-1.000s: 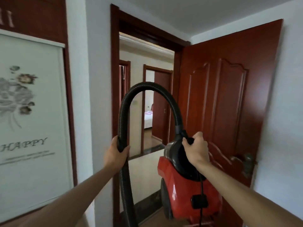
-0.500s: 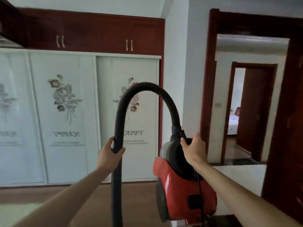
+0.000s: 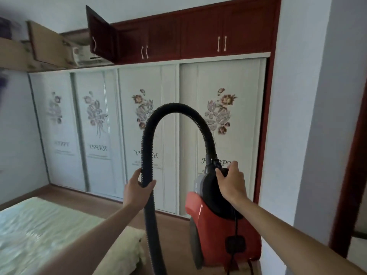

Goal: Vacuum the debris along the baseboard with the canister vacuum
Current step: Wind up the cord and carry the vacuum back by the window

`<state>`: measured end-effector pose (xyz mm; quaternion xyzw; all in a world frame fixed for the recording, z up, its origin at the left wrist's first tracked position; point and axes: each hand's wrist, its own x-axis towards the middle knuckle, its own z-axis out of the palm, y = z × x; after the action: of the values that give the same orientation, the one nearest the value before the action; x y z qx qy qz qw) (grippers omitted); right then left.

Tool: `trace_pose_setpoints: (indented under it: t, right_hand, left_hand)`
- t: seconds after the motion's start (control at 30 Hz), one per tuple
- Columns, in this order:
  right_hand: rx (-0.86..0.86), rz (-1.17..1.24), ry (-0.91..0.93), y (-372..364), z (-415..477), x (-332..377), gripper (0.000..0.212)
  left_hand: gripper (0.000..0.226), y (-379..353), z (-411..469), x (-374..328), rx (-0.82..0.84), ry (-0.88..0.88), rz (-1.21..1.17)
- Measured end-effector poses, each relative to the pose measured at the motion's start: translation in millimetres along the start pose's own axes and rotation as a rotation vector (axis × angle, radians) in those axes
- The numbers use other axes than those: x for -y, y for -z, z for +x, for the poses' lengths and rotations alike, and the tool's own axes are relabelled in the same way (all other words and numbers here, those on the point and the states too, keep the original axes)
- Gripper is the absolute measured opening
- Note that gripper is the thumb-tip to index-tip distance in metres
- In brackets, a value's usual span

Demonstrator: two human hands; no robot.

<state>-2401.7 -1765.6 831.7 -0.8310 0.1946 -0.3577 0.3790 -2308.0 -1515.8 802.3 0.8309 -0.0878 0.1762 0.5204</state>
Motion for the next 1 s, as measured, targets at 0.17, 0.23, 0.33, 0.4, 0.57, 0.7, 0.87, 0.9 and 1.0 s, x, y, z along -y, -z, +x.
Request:
trace_pose_setpoints:
  t: [0.17, 0.23, 0.33, 0.4, 0.57, 0.7, 0.87, 0.9, 1.0]
  right_hand:
    - [0.042, 0.030, 0.089, -39.3, 33.5, 2.1, 0.030]
    - [0.047, 0.044, 0.100, -53.6, 47.1, 2.0, 0.030]
    - [0.057, 0.067, 0.119, -77.6, 68.8, 1.9, 0.029]
    - [0.070, 0.072, 0.132, -96.3, 84.6, 0.1, 0.028]
    - [0.110, 0.080, 0.139, -152.6, 134.5, -7.0, 0.029]
    - [0.140, 0.078, 0.143, -204.0, 186.4, -13.3, 0.031]
    - [0.142, 0.085, 0.148, -262.8, 260.1, -16.6, 0.031]
    - [0.140, 0.091, 0.149, -272.9, 274.0, -17.9, 0.030]
    - [0.136, 0.104, 0.138, -298.3, 312.1, -22.8, 0.028]
  left_hand:
    - [0.059, 3.4, 22.4, 14.6, -0.100, 0.066, 0.007]
    - [0.057, 1.3, 34.6, 19.6, -0.122, 0.072, 0.022]
    - [0.057, -6.3, 57.2, 30.8, -0.144, 0.072, 0.035]
    - [0.057, -12.2, 75.1, 41.1, -0.161, 0.076, 0.048]
    - [0.054, -30.5, 133.1, 74.7, -0.187, 0.074, 0.072]
    - [0.052, -53.5, 199.8, 103.6, -0.185, 0.064, 0.086]
    - [0.052, -84.9, 291.8, 131.9, -0.152, 0.058, 0.059]
    - [0.052, -91.7, 308.8, 135.9, -0.145, 0.057, 0.056]
    - [0.051, -114.0, 354.3, 149.2, -0.114, 0.055, 0.024]
